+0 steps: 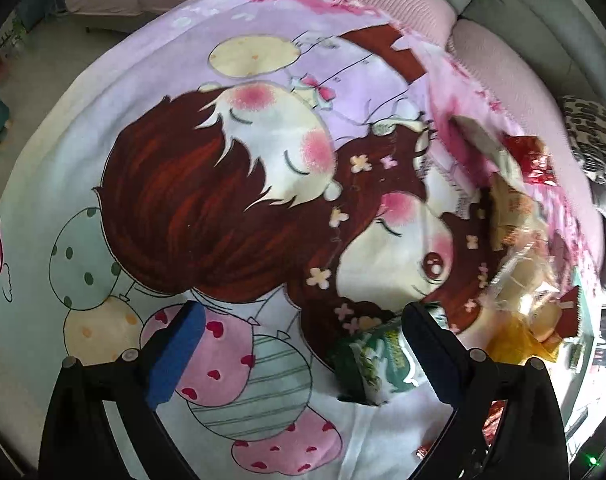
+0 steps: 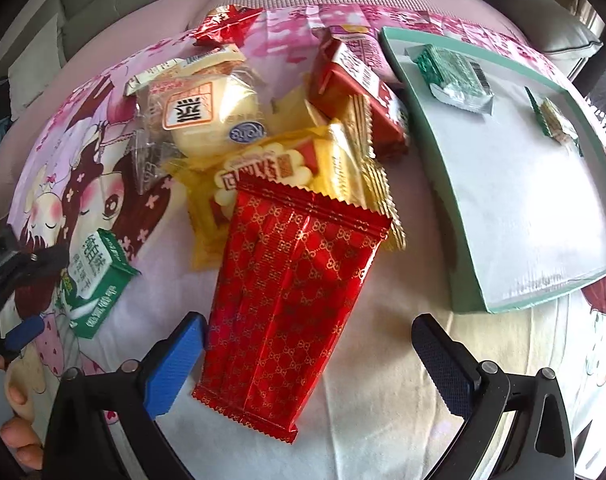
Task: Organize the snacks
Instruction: 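Grasp the green-white biscuit box with the left tool while the right tool grasps the red patterned packet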
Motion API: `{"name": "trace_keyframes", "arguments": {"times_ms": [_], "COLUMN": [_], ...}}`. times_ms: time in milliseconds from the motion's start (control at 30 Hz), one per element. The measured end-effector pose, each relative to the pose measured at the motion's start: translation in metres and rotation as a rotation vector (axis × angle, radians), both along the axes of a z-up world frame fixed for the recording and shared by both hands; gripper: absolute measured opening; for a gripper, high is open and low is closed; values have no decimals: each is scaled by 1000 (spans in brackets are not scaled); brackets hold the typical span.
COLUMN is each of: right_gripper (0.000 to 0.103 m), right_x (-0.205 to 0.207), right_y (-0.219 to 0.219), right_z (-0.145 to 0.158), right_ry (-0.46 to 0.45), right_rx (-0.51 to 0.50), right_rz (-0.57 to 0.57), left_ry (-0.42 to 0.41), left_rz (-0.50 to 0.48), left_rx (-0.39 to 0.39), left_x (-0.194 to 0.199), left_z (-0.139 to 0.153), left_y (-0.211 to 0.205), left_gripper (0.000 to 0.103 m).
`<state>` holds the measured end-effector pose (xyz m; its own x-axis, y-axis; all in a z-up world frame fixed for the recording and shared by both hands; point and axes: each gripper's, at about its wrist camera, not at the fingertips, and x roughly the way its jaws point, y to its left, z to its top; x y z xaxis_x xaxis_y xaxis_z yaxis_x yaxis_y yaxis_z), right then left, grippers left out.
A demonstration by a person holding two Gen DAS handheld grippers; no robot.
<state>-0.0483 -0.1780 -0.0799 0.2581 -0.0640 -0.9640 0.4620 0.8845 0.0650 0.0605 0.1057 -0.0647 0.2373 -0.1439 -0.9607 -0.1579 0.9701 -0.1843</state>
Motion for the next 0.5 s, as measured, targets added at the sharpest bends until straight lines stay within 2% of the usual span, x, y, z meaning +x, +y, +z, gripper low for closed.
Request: {"name": "trace_keyframes", "arguments": {"times_ms": [233,400,500], "right_gripper": [103,103,103], "right_x": [-12,-14,-8], "right_y": [-7,-10,-9], "right_z": [3,3,0], "right_ry": [-7,-8,-7], "right_rx": [14,24,27], "right_rz": [-2,-4,-6], "left_ry": [-40,-51,-29], "left_rz": [-213,-288,-319], "left_rx": [-18,11,36], "left_x": [-13,-19,-6], "left_z": [10,11,5], "left_y": [-41,-58,-71], "left_gripper": [98,99,99]}}
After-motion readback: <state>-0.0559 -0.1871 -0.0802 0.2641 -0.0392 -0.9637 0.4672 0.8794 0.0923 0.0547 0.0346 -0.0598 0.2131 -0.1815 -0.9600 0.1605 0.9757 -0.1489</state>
